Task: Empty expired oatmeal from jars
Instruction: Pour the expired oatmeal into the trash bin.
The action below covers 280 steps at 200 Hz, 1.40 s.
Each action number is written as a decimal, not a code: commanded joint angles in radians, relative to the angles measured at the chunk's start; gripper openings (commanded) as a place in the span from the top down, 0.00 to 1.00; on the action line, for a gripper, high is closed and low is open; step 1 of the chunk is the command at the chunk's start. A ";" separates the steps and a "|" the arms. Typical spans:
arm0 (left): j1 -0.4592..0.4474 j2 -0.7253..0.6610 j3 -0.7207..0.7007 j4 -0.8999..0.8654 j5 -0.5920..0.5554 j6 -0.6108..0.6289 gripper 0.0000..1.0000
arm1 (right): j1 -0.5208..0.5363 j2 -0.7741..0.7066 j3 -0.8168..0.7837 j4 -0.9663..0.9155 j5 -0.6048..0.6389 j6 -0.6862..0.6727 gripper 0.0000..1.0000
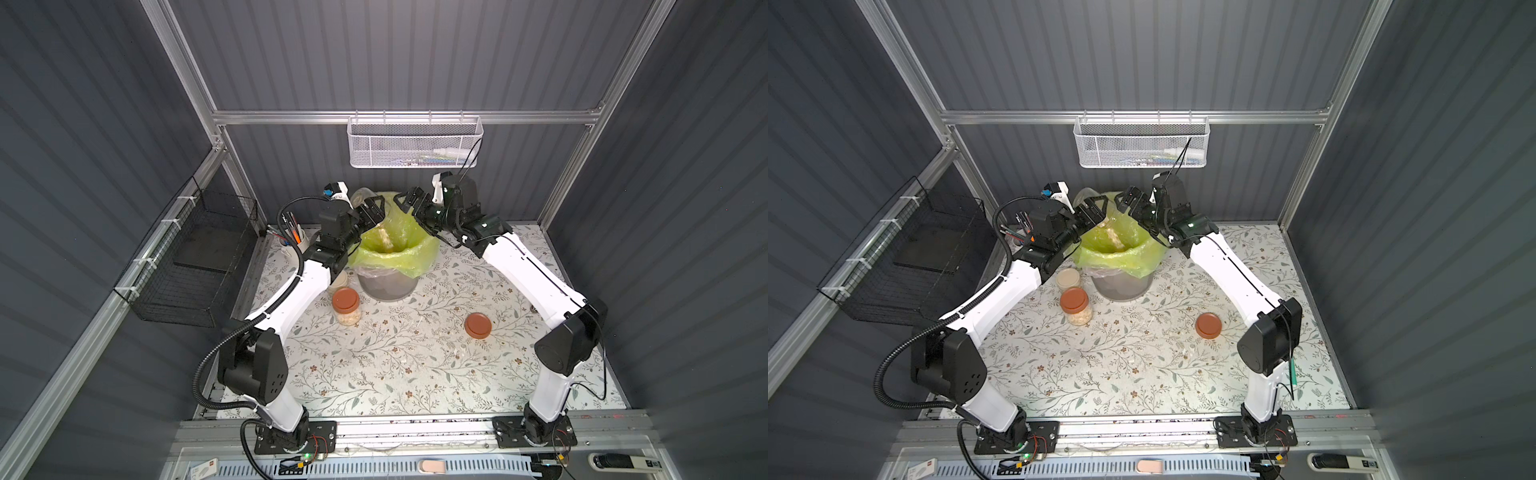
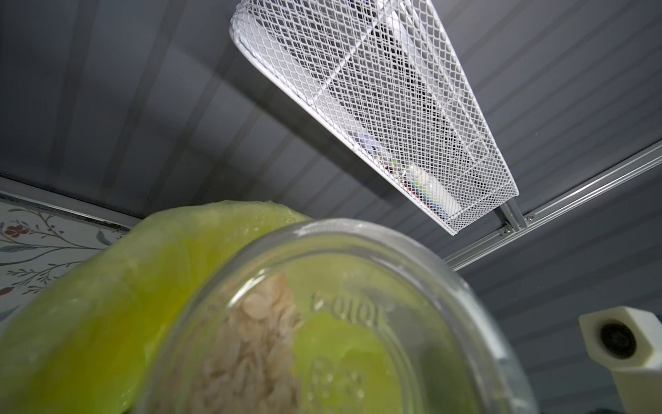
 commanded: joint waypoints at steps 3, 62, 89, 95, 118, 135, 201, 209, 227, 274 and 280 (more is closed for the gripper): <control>0.004 -0.026 0.070 0.031 0.008 0.064 0.60 | -0.004 -0.007 -0.008 0.026 -0.009 -0.057 0.04; 0.005 0.007 0.175 -0.116 0.044 0.176 0.61 | -0.043 -0.115 -0.083 0.079 -0.059 -0.115 0.01; 0.007 0.003 0.182 -0.144 0.045 0.223 0.61 | -0.094 -0.202 -0.184 0.103 -0.093 -0.101 0.01; 0.007 0.003 0.181 -0.144 0.049 0.227 0.61 | -0.101 -0.217 -0.198 0.104 -0.095 -0.100 0.01; 0.007 0.021 0.193 -0.153 0.083 0.230 0.61 | -0.129 -0.276 -0.247 0.098 -0.113 -0.109 0.01; 0.007 0.041 0.211 -0.177 0.096 0.240 0.61 | -0.150 -0.307 -0.277 0.093 -0.128 -0.111 0.01; 0.004 0.075 0.308 -0.334 0.109 0.438 0.61 | -0.237 -0.422 -0.444 0.104 -0.157 -0.114 0.01; 0.004 0.077 0.314 -0.345 0.111 0.451 0.61 | -0.243 -0.423 -0.452 0.102 -0.162 -0.115 0.01; 0.004 0.080 0.316 -0.358 0.111 0.469 0.61 | -0.250 -0.428 -0.467 0.088 -0.169 -0.133 0.01; -0.026 0.091 0.342 -0.391 0.113 0.582 0.61 | -0.262 -0.442 -0.494 0.064 -0.170 -0.157 0.01; -0.038 0.095 0.351 -0.404 0.103 0.611 0.61 | -0.262 -0.444 -0.498 0.057 -0.170 -0.164 0.01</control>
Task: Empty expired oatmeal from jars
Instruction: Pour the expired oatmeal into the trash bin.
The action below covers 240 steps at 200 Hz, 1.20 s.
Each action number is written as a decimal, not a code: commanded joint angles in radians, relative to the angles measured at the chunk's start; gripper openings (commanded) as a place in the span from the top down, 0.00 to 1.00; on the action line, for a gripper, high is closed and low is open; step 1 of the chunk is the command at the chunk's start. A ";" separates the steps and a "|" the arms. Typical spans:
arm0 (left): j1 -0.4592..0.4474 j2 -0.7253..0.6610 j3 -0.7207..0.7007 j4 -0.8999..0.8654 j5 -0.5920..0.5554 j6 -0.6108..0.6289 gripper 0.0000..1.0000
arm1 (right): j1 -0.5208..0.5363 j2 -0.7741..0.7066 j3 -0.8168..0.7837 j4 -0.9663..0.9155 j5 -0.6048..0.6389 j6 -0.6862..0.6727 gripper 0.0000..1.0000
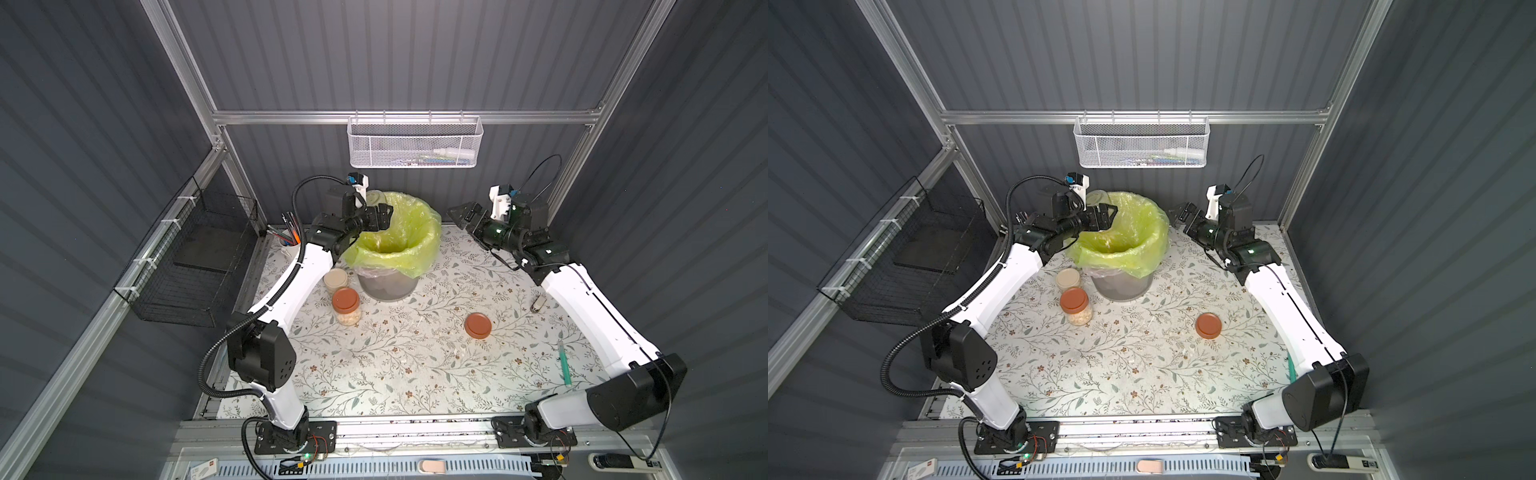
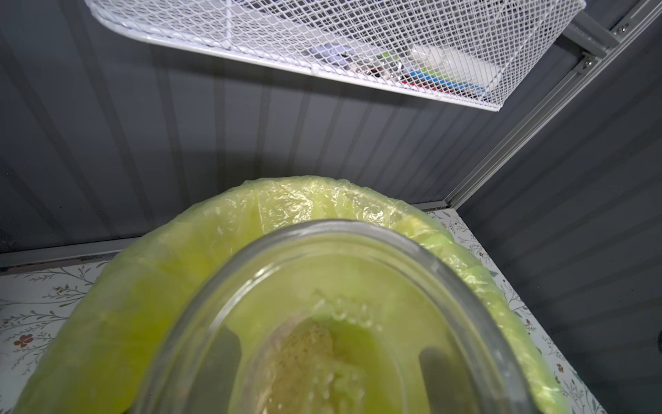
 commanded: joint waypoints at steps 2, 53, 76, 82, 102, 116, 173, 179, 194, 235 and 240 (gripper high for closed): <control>-0.035 0.001 0.082 -0.002 -0.001 0.134 0.61 | -0.008 -0.025 -0.016 -0.020 -0.012 -0.042 0.01; -0.106 -0.012 0.068 -0.003 -0.131 0.320 0.61 | -0.024 -0.049 -0.066 -0.020 -0.012 -0.044 0.01; -0.098 -0.034 0.049 0.016 -0.159 0.338 0.58 | -0.024 -0.056 -0.078 -0.021 -0.012 -0.046 0.01; -0.099 -0.027 0.063 0.002 -0.131 0.355 0.57 | -0.025 -0.059 -0.085 -0.014 -0.012 -0.044 0.01; -0.090 -0.006 0.104 -0.038 -0.161 0.361 0.59 | -0.025 -0.058 -0.091 -0.013 -0.012 -0.040 0.01; -0.115 0.041 0.167 -0.106 -0.082 0.396 0.60 | -0.025 -0.058 -0.105 0.009 -0.012 -0.031 0.01; -0.075 0.000 0.102 -0.045 -0.043 0.362 0.54 | -0.023 -0.051 -0.109 -0.002 -0.053 -0.042 0.01; -0.092 0.011 0.111 -0.056 -0.003 0.380 0.53 | -0.023 -0.052 -0.118 0.013 -0.054 -0.041 0.01; -0.140 0.040 0.175 -0.165 -0.158 0.480 0.59 | -0.025 -0.042 -0.122 0.022 -0.050 -0.038 0.01; -0.024 -0.043 0.033 -0.015 -0.026 0.327 0.54 | -0.023 -0.045 -0.136 0.024 -0.061 -0.040 0.01; -0.018 -0.040 0.025 0.011 0.046 0.294 0.53 | -0.023 -0.045 -0.140 0.032 -0.062 -0.038 0.01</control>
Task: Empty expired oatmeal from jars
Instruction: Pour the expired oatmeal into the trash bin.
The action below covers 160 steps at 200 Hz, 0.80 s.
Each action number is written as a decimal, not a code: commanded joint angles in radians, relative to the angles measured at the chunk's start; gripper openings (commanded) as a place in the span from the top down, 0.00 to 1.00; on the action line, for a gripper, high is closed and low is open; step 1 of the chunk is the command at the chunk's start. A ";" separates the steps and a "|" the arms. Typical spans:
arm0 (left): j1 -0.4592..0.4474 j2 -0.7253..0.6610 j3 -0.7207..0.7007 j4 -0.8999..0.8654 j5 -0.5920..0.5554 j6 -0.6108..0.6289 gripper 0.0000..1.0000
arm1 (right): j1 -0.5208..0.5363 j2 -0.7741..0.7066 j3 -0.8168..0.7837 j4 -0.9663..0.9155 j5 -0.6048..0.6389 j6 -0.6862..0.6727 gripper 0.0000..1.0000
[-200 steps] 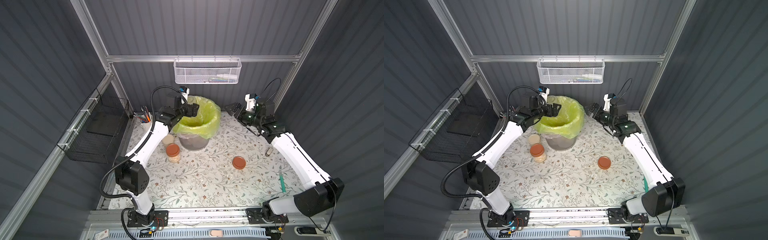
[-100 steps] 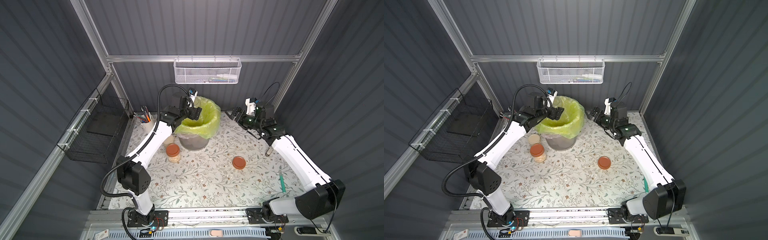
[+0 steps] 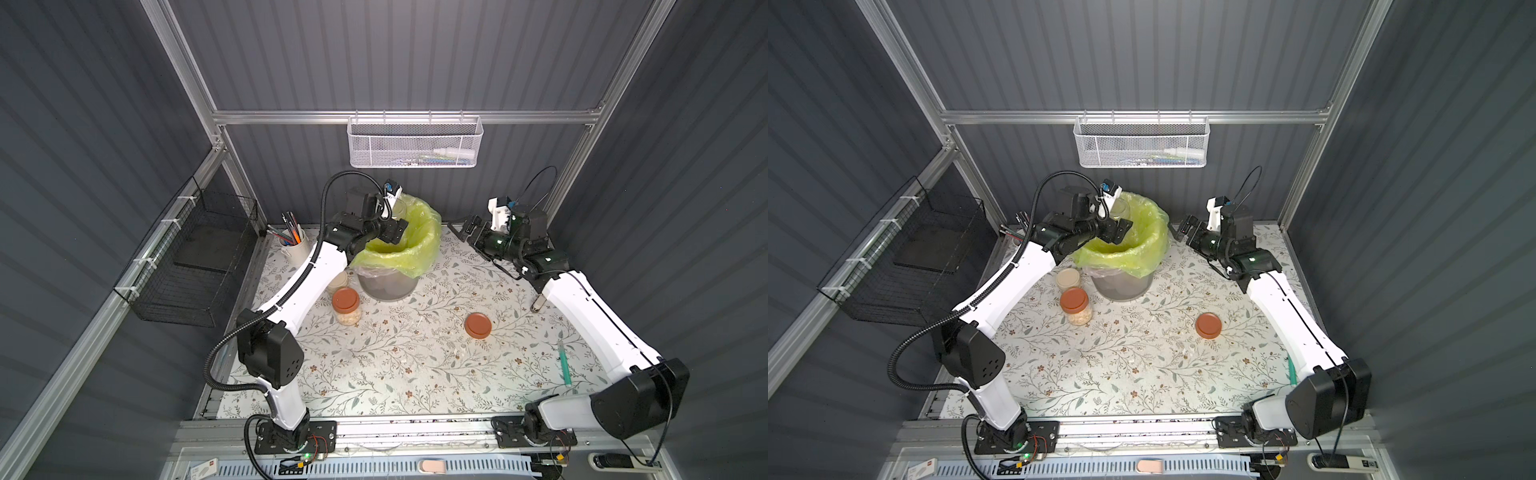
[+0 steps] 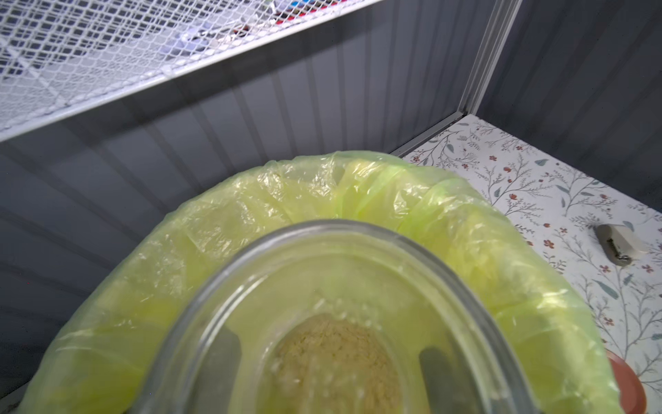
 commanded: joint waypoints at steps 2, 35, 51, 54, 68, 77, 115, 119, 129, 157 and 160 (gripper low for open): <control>0.064 -0.071 -0.042 0.132 0.141 -0.103 0.53 | -0.003 -0.003 -0.024 0.028 -0.017 -0.006 0.01; 0.060 -0.050 -0.016 0.105 0.120 -0.079 0.54 | 0.002 0.007 -0.012 0.017 -0.031 -0.013 0.01; 0.010 -0.047 0.011 0.038 -0.033 0.025 0.56 | 0.001 0.006 -0.031 0.039 -0.021 -0.007 0.01; 0.021 -0.052 -0.002 0.062 -0.036 -0.008 0.56 | 0.002 0.008 -0.028 0.035 -0.023 -0.009 0.01; 0.036 -0.052 -0.011 0.091 0.125 -0.036 0.51 | 0.004 0.016 -0.029 0.052 -0.033 -0.002 0.01; 0.004 -0.032 0.026 0.030 0.005 0.047 0.54 | 0.004 0.026 -0.023 0.057 -0.041 0.004 0.01; 0.030 -0.029 0.012 0.068 0.015 -0.023 0.53 | 0.008 0.029 -0.002 0.040 -0.035 -0.016 0.01; 0.052 -0.029 0.002 0.090 0.031 -0.073 0.54 | 0.008 0.033 0.007 0.031 -0.040 -0.020 0.01; 0.083 -0.017 0.016 0.083 0.217 -0.116 0.54 | 0.010 0.033 0.013 0.026 -0.049 -0.025 0.01; 0.117 -0.045 0.009 0.119 0.224 -0.198 0.56 | 0.011 0.039 0.018 0.032 -0.052 -0.033 0.01; 0.129 -0.051 -0.002 0.150 0.260 -0.234 0.56 | 0.010 0.039 0.019 0.035 -0.053 -0.032 0.01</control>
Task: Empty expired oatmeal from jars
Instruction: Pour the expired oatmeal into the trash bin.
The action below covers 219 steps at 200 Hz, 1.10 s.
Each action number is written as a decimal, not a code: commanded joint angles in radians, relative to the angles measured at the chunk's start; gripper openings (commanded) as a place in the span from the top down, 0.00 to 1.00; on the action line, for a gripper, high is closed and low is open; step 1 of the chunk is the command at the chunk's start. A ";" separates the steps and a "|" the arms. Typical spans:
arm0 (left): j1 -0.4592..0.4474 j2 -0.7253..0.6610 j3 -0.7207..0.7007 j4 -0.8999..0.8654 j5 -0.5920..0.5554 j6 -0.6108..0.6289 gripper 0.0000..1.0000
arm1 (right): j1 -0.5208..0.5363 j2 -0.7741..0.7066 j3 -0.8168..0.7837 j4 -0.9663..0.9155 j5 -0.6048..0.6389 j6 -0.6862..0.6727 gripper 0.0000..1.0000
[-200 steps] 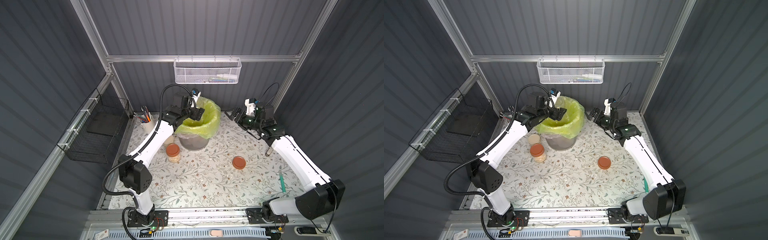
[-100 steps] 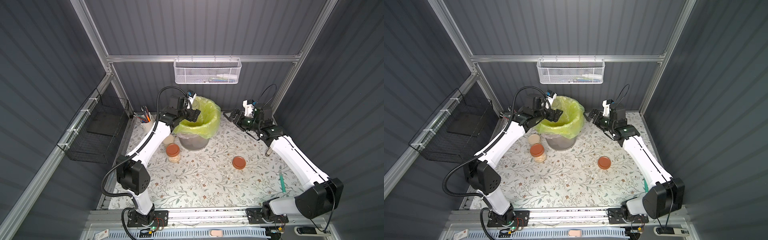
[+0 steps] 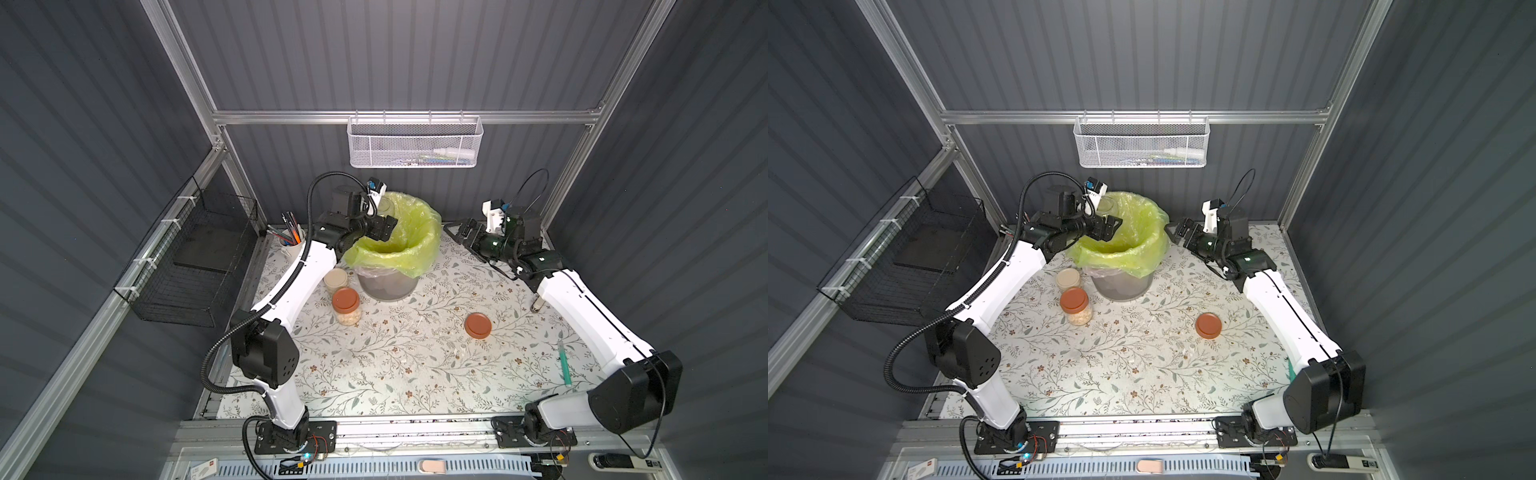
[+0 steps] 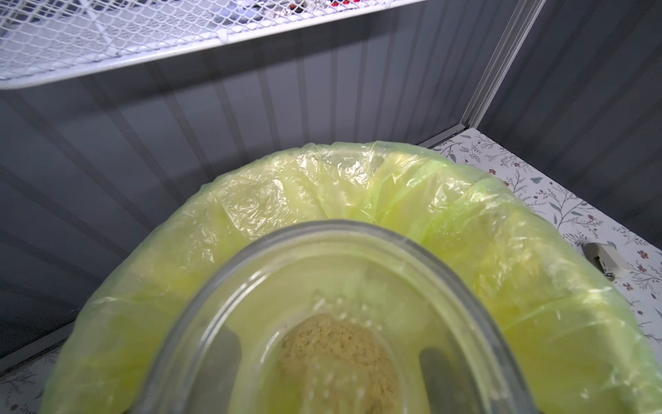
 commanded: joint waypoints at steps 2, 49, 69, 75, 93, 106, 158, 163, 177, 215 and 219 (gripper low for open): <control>0.062 -0.044 0.012 0.157 0.169 -0.181 0.56 | 0.004 0.013 0.035 0.007 -0.018 -0.024 0.01; 0.066 -0.007 0.008 0.225 0.135 -0.329 0.60 | 0.005 0.013 0.031 0.025 -0.023 -0.008 0.01; 0.074 -0.052 -0.100 0.396 0.181 -0.497 0.53 | 0.006 0.007 0.029 0.033 -0.020 -0.010 0.01; 0.081 -0.045 -0.092 0.396 0.218 -0.547 0.55 | 0.006 0.008 0.033 0.032 -0.026 -0.010 0.01; 0.091 -0.053 -0.114 0.459 0.261 -0.649 0.55 | 0.006 0.009 0.034 0.037 -0.037 -0.004 0.01; 0.016 -0.041 0.013 0.192 0.025 -0.375 0.59 | 0.008 0.004 0.029 0.036 -0.038 -0.004 0.01; 0.012 -0.097 -0.040 0.103 -0.185 -0.166 0.60 | 0.008 -0.024 0.002 0.053 -0.033 0.002 0.01; 0.026 -0.102 -0.063 0.144 -0.122 -0.219 0.59 | 0.008 -0.026 -0.001 0.055 -0.031 0.003 0.01; -0.046 -0.049 -0.026 0.159 0.011 -0.167 0.54 | 0.008 -0.019 -0.006 0.075 -0.036 0.011 0.01; -0.017 -0.057 -0.021 0.115 -0.088 -0.120 0.60 | 0.014 -0.026 -0.013 0.070 -0.034 0.002 0.01; -0.018 -0.064 -0.026 0.115 -0.116 -0.123 0.60 | 0.012 -0.027 -0.013 0.069 -0.030 0.000 0.01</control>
